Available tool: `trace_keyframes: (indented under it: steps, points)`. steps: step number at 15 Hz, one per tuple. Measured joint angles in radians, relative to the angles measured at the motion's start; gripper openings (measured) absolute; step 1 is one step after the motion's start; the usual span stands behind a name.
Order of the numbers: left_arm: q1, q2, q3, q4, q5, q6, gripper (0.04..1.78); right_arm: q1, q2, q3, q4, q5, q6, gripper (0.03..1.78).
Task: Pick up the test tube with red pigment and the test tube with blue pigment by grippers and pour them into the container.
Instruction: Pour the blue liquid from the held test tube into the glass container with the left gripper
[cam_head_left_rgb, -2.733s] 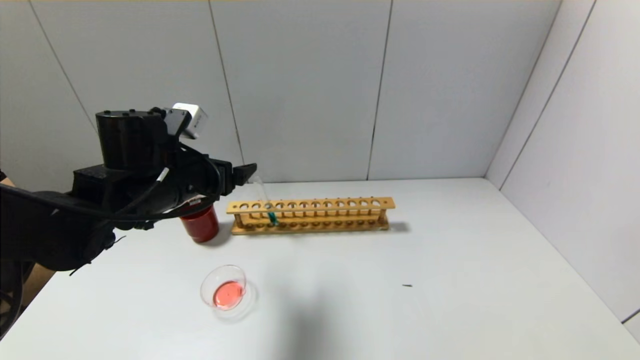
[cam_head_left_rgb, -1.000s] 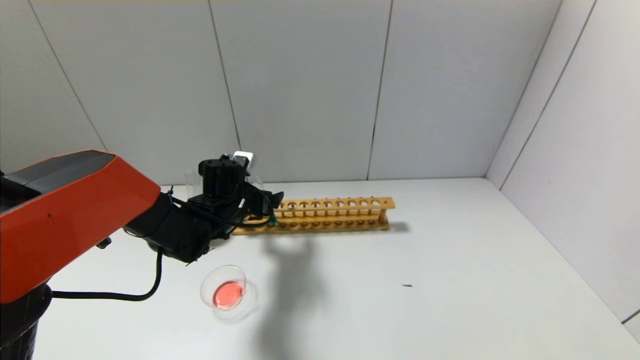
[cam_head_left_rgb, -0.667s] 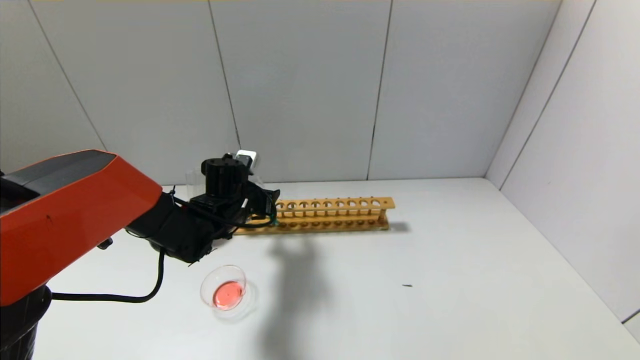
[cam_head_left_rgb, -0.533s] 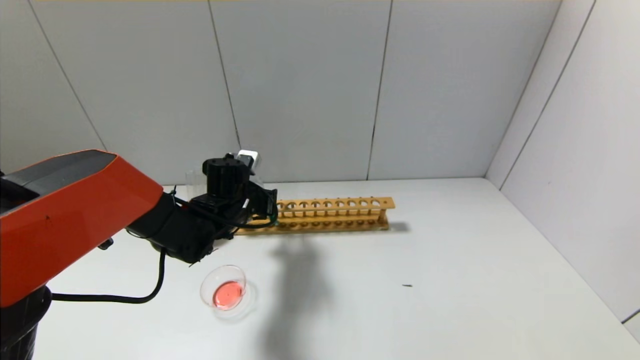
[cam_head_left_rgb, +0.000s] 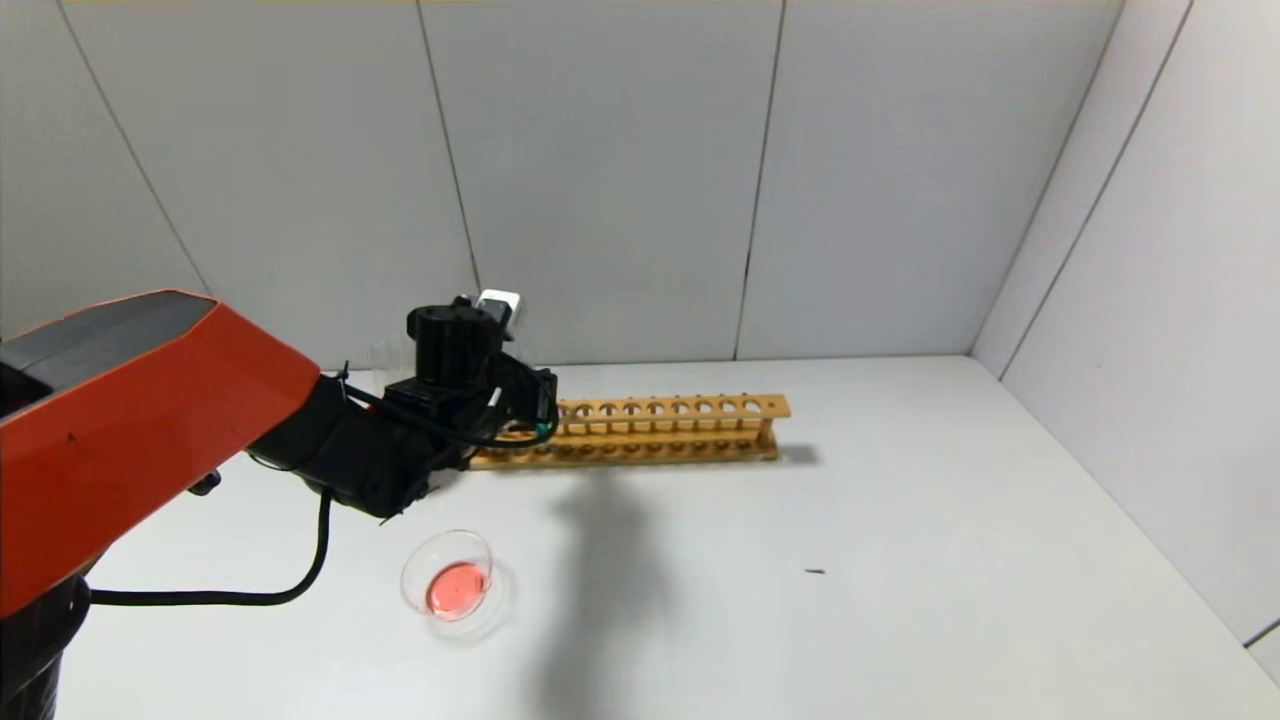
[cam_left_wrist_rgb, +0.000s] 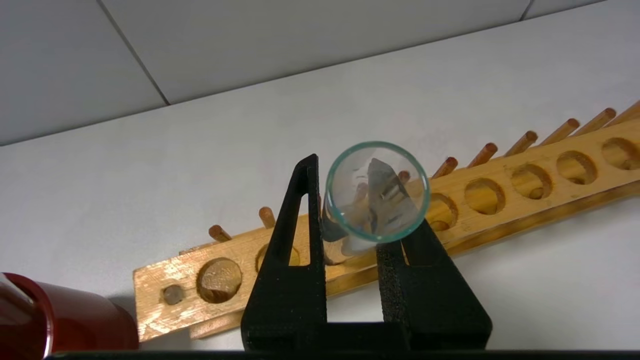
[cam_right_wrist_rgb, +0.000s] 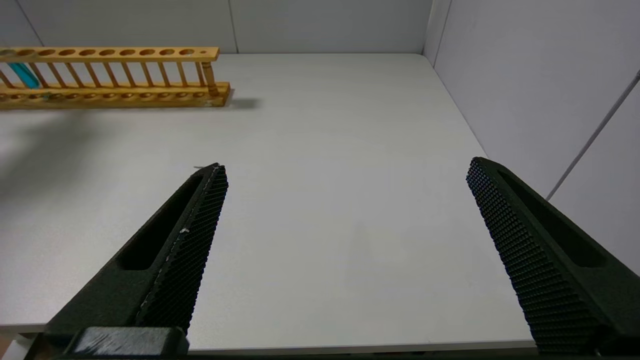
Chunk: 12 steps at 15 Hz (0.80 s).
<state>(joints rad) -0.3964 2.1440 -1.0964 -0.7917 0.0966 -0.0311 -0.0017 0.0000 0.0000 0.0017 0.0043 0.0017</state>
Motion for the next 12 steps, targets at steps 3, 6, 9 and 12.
trace_keyframes:
  steps: [3,6,9,12]
  points:
    - [-0.008,-0.053,-0.057,0.088,0.0,0.009,0.33,0.0,0.0,0.0,0.0,0.0,0.0,1.75]
    - [-0.022,-0.121,-0.132,0.192,-0.002,0.025,0.33,0.0,0.0,0.0,0.0,0.0,0.0,1.75]
    - [-0.021,-0.199,-0.161,0.257,-0.001,0.085,0.33,0.0,0.0,0.0,0.0,0.0,0.0,1.75]
    - [-0.026,-0.307,-0.111,0.302,0.004,0.196,0.33,0.0,0.0,0.0,0.0,0.0,0.0,1.75]
